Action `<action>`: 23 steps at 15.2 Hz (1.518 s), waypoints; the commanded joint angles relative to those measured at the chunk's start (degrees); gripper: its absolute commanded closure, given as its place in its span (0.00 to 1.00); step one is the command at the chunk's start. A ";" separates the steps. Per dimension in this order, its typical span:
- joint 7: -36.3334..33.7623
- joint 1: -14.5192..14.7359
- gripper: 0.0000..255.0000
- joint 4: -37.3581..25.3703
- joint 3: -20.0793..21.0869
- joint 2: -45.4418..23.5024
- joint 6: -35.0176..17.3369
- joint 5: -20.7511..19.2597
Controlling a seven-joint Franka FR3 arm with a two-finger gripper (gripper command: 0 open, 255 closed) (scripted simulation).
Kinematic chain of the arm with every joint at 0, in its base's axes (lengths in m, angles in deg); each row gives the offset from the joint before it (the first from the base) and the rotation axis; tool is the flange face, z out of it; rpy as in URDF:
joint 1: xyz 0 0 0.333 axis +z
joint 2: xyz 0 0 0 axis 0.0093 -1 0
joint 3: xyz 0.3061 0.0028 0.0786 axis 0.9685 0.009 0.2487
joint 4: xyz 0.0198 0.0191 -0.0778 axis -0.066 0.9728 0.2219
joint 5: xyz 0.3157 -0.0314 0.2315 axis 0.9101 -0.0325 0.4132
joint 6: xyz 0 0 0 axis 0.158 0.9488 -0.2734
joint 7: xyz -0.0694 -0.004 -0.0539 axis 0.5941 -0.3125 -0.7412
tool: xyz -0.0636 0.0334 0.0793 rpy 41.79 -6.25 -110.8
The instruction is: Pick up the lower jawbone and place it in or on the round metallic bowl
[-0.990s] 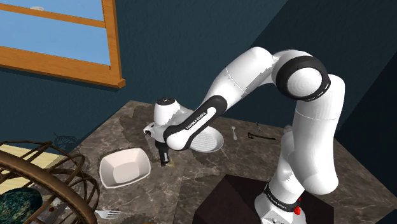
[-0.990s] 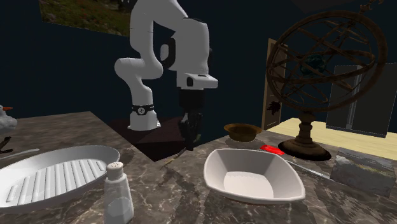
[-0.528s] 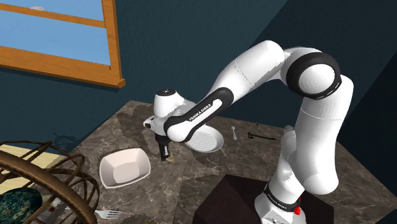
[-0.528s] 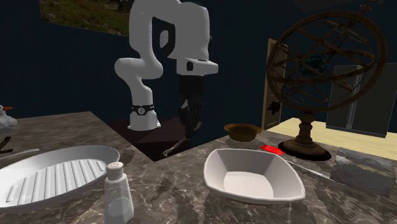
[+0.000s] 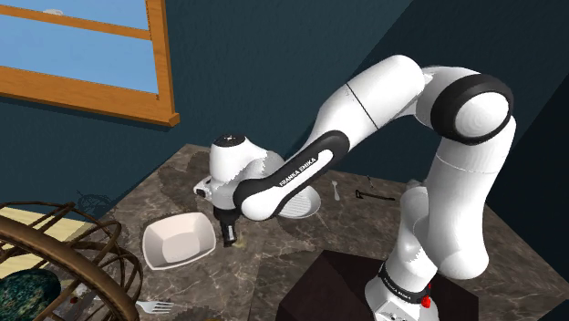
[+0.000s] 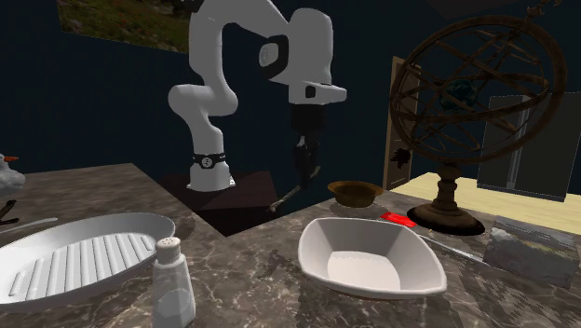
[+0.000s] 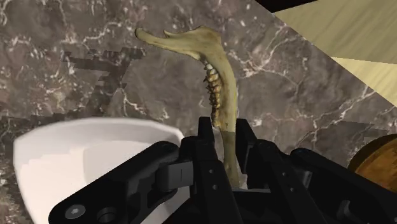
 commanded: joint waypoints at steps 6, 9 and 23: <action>-10.75 5.97 1.00 -0.55 4.05 -0.06 0.95 -0.96; -15.15 8.49 1.00 -1.96 5.72 -0.91 1.69 -1.33; -31.78 18.85 1.00 -13.49 11.01 -8.97 6.05 -3.51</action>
